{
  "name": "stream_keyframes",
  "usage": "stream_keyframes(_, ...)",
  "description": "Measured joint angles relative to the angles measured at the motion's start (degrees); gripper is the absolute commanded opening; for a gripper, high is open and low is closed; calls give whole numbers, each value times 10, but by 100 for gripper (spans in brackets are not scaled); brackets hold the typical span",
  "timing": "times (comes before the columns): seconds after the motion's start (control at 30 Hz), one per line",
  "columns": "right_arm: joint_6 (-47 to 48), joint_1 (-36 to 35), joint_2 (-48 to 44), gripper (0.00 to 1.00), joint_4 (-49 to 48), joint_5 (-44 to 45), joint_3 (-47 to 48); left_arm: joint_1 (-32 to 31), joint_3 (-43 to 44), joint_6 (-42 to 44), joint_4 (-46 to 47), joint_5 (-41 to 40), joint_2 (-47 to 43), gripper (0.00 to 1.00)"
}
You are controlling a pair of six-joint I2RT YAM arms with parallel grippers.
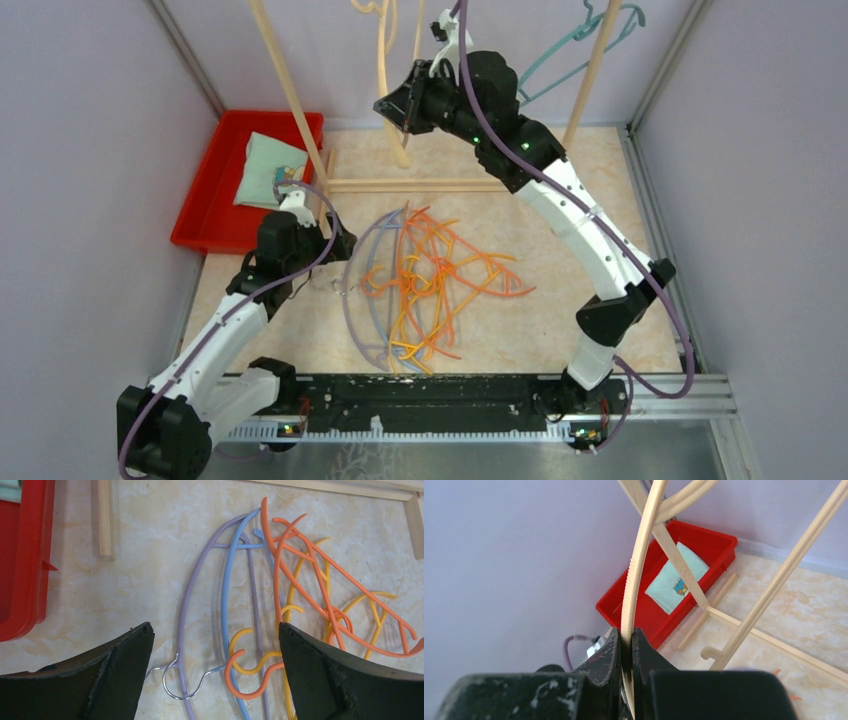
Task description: Organize the hangers
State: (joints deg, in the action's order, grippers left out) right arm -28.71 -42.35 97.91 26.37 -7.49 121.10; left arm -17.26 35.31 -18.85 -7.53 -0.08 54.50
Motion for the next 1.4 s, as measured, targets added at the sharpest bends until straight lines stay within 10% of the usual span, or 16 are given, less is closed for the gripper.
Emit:
stream_keyframes(0.73,-11,40,78,0,-13,15,18,0,-12,22,-15,-33,-2,100)
stream_keyframes(1.07,0,35,-36,0,10,2,-131,0,-12,25,-8,-31,19,100)
stream_keyframes(1.4,40,36,-40,0,38,7,-27,0,-1,29,-2,-23,49,100)
